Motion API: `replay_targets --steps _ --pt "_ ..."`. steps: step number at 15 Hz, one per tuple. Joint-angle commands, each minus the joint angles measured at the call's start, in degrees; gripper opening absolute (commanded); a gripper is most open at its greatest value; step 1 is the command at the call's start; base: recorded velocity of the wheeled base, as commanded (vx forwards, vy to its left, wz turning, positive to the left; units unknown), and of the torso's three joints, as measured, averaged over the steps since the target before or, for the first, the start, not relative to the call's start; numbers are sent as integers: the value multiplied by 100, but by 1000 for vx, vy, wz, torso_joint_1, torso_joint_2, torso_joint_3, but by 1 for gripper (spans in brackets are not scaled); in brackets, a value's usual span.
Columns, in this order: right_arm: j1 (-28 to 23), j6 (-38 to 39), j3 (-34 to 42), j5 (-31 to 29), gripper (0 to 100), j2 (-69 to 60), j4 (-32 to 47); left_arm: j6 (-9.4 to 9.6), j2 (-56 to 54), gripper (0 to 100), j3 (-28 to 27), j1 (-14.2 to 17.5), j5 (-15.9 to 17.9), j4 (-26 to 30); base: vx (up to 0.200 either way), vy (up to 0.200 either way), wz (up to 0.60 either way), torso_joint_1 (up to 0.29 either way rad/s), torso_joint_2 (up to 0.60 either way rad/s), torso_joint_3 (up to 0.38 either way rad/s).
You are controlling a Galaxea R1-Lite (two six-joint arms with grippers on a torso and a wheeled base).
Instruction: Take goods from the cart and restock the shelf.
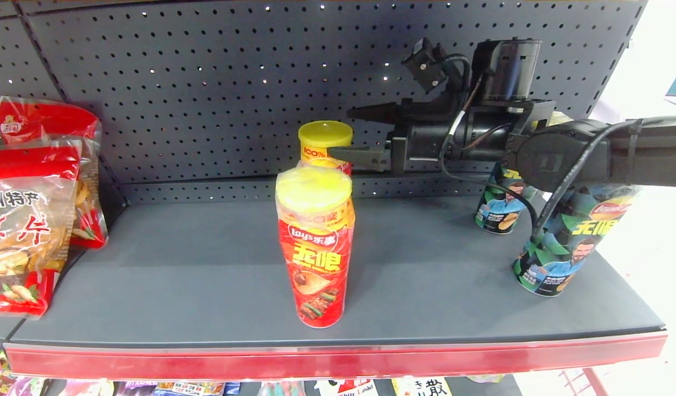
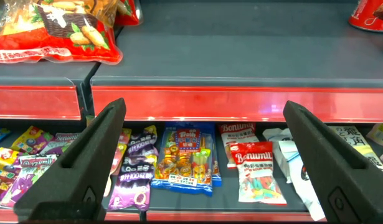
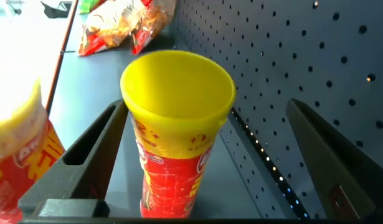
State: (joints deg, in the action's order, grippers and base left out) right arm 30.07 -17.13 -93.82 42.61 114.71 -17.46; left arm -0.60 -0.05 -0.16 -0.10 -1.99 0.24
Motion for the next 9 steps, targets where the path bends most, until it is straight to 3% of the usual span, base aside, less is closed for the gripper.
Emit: replay_targets --steps 1,9 --pt "16 34 -40 2 100 -90 -12 -2 5 100 -2 1 -3 2 0 0 0 0 0 0" --pt "34 113 -269 -7 100 -423 -12 -2 5 100 7 1 -3 2 0 0 0 0 0 0"
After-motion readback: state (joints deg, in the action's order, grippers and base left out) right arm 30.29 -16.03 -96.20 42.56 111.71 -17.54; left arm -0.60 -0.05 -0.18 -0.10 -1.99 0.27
